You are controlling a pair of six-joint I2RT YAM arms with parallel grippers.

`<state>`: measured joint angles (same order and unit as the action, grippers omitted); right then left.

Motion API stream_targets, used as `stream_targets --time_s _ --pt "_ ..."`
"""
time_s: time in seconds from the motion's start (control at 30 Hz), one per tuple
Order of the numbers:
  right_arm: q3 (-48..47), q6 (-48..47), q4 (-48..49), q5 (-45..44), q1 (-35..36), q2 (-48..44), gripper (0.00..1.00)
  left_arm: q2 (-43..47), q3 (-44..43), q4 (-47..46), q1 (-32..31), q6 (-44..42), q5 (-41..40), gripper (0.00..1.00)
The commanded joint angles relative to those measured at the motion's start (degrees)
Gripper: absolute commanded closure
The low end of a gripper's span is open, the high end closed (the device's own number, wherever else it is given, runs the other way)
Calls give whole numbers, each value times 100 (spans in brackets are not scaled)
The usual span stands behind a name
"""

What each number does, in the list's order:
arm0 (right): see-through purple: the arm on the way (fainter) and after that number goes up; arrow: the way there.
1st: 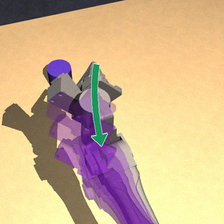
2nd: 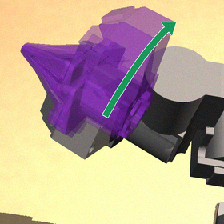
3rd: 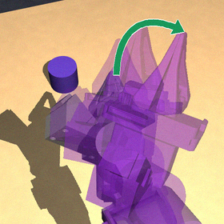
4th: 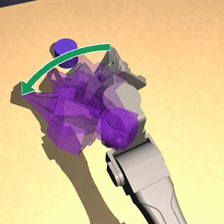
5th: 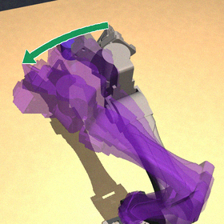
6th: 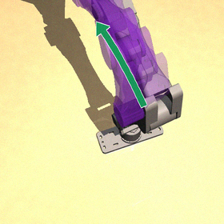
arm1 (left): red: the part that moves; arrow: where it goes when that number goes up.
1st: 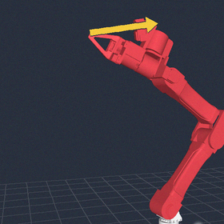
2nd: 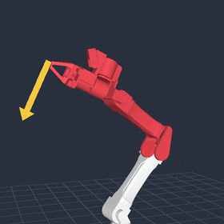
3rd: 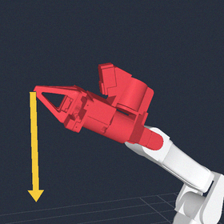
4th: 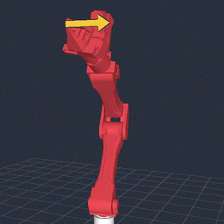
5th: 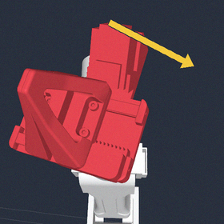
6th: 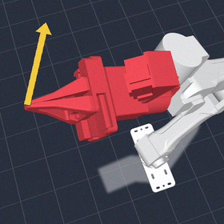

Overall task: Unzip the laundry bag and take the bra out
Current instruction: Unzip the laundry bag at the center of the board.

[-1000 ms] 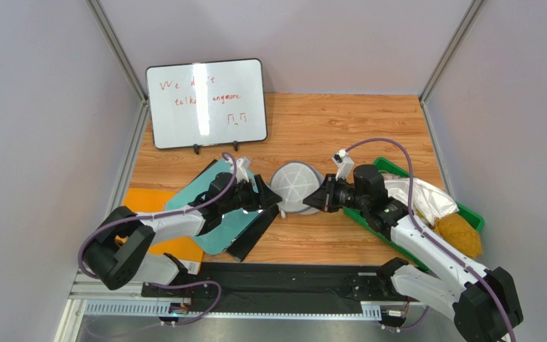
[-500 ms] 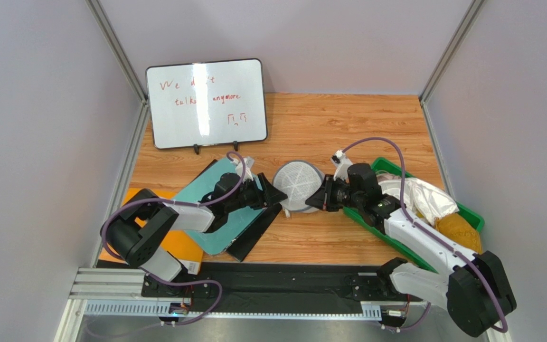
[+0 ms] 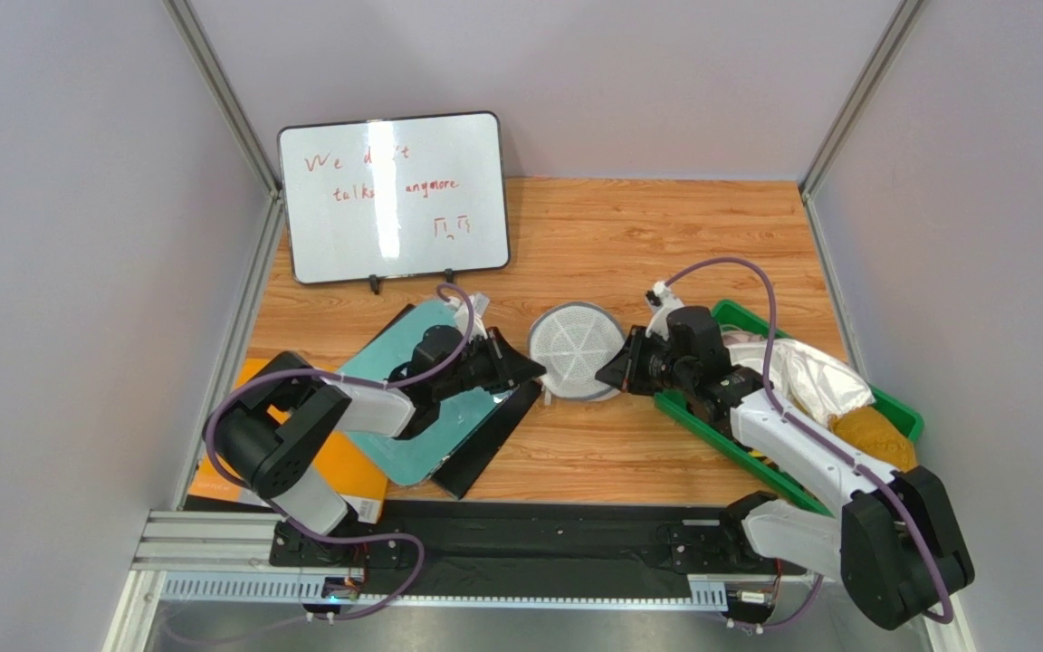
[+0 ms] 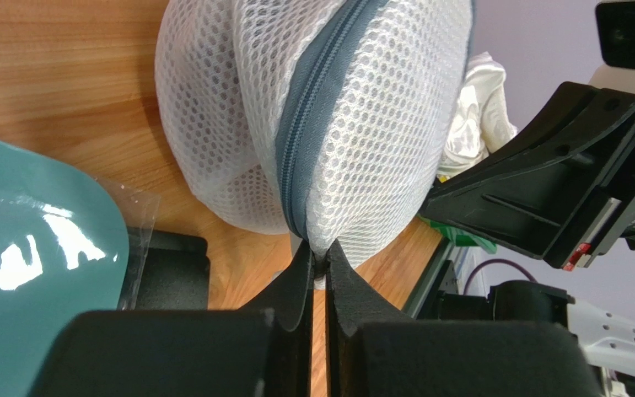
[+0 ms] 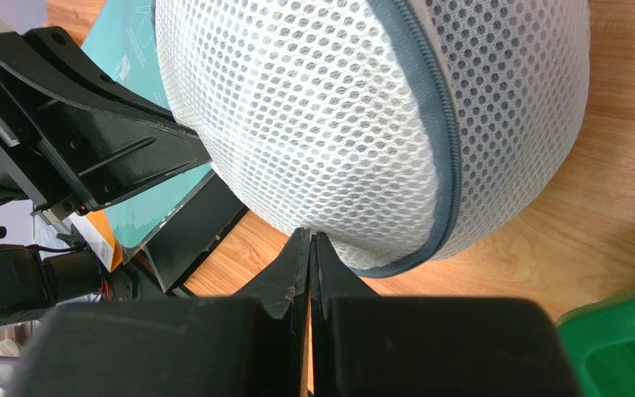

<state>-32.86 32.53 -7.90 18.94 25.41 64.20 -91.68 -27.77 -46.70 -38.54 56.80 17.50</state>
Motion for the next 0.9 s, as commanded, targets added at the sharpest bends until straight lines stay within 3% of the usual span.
stream_targets --time_s 0.0,0.1,0.23,0.3,0.47,0.6,0.7,0.87 --pt "-291 -238 -61 -66 -10 -118 100 36 -299 -446 -30 24 140 100" --pt "-641 -545 -702 -153 52 -329 100 264 -614 62 -83 34 105 100" --pt "-1081 -757 -1537 -907 595 -751 96 790 -1203 1729 -346 -177 -377 100" --pt "-1187 -661 -1635 -1015 763 -953 91 1036 -1458 2433 -487 -222 -799 100" --pt "-1126 -353 -1644 -1339 1457 -1279 68 1556 -1565 3209 -531 103 -1591 100" --pt "-1292 -204 -1618 -2592 2544 -1244 61 1741 -1837 4218 -558 358 -1880 100" --pt "-1485 -160 -1574 -3088 2977 -1042 59 1689 -2144 4869 -628 543 -1925 100" --pt "-1495 15 -1548 -3537 3225 -603 58 1758 -2137 4907 -804 648 -2004 100"
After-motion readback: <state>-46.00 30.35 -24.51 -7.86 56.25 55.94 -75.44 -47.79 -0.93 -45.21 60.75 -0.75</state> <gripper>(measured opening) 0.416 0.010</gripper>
